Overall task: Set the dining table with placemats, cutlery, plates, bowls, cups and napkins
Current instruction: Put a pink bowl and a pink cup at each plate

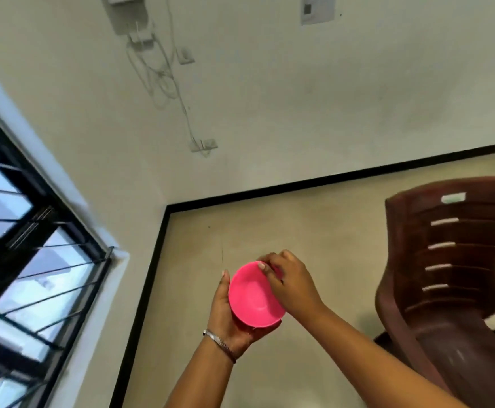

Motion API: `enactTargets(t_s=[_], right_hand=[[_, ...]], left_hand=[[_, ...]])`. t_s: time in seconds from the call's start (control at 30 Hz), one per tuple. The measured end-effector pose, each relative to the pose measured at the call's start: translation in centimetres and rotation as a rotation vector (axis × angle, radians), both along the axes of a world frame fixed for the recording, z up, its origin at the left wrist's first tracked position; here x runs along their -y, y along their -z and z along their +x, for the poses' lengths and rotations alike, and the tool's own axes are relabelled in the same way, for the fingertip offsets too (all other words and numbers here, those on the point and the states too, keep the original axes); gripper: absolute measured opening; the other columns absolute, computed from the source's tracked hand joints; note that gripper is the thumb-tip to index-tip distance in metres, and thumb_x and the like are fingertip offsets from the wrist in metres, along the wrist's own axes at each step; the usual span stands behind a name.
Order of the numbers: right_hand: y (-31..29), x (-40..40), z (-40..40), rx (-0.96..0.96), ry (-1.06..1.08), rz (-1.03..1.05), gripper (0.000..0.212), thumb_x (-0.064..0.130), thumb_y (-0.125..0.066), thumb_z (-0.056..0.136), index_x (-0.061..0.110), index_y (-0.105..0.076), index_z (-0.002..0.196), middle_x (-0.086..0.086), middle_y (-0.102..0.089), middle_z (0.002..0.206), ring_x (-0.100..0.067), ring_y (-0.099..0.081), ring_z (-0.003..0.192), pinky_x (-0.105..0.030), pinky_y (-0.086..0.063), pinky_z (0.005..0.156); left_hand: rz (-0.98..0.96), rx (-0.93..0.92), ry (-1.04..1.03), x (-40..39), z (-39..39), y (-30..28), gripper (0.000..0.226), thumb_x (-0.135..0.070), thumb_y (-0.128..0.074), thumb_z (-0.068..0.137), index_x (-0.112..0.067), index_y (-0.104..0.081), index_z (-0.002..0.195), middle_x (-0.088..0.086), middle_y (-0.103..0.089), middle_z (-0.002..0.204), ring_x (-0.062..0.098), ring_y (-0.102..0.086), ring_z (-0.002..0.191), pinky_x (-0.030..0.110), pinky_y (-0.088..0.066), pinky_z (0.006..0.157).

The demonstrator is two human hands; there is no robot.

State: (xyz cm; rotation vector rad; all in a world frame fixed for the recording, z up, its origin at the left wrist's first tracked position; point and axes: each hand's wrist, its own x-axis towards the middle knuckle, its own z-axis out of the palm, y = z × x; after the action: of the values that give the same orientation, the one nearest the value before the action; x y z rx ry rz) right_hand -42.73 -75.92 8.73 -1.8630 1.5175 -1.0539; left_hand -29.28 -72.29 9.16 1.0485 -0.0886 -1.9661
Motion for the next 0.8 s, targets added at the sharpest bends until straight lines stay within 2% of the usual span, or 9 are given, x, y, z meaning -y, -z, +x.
enactTargets(t_s=[0.13,0.23,0.37,0.47,0.63,0.8], right_hand=[[-1.4,9.3,1.4,-0.077,-0.057,-0.037,0.027,0.035,-0.046,0.099,0.022,-0.066,0.113,-0.002,-0.059,0.097,-0.017,-0.057,0.086,-0.034,-0.050,0.074],[-1.5,15.3,1.3,-0.122,-0.061,-0.029,0.028,0.036,-0.043,0.100,0.023,-0.064,0.113,0.000,-0.059,0.098,-0.016,-0.057,0.087,-0.032,-0.050,0.073],[-0.4,25.4,-0.3,-0.160,-0.004,-0.029,0.027,0.034,-0.042,0.100,0.021,-0.064,0.111,0.000,-0.059,0.099,-0.016,-0.056,0.089,-0.029,-0.048,0.072],[0.2,34.0,-2.3,-0.141,0.061,-0.046,0.025,0.031,-0.045,0.099,0.018,-0.065,0.108,-0.003,-0.062,0.099,-0.018,-0.057,0.090,-0.032,-0.049,0.075],[-0.9,46.6,-7.0,-0.121,0.210,-0.005,0.025,0.027,-0.045,0.100,0.015,-0.065,0.110,-0.005,-0.062,0.100,-0.019,-0.057,0.089,-0.030,-0.048,0.075],[-1.1,55.8,-14.7,-0.059,0.456,0.016,0.024,0.027,-0.048,0.098,0.014,-0.065,0.109,-0.006,-0.064,0.099,-0.020,-0.058,0.089,-0.032,-0.049,0.075]], left_hand=[[0.062,-0.040,-0.069,8.6,0.9,-1.4,0.062,-0.057,-0.060,0.077,-0.011,-0.058,0.119,0.019,-0.062,0.105,0.041,-0.055,0.097,0.051,-0.048,0.086],[0.102,-0.099,-0.058,14.7,0.7,-1.7,0.064,-0.054,-0.063,0.074,-0.009,-0.056,0.119,0.020,-0.061,0.101,0.040,-0.054,0.094,0.049,-0.047,0.085],[0.122,-0.090,-0.003,25.7,-0.6,-0.1,0.069,-0.055,-0.065,0.073,-0.010,-0.054,0.124,0.021,-0.059,0.107,0.040,-0.054,0.097,0.050,-0.050,0.084],[0.110,-0.056,0.088,35.3,-2.2,0.6,0.068,-0.058,-0.063,0.074,-0.010,-0.056,0.122,0.021,-0.061,0.107,0.041,-0.056,0.096,0.050,-0.051,0.082],[0.062,0.018,0.315,50.4,-5.9,-1.7,0.062,-0.061,-0.058,0.078,-0.011,-0.059,0.113,0.021,-0.062,0.104,0.041,-0.056,0.094,0.049,-0.048,0.081],[0.050,0.150,0.554,62.8,-13.9,-2.0,0.063,-0.064,-0.055,0.079,-0.012,-0.058,0.115,0.021,-0.061,0.110,0.043,-0.056,0.101,0.052,-0.049,0.083]])
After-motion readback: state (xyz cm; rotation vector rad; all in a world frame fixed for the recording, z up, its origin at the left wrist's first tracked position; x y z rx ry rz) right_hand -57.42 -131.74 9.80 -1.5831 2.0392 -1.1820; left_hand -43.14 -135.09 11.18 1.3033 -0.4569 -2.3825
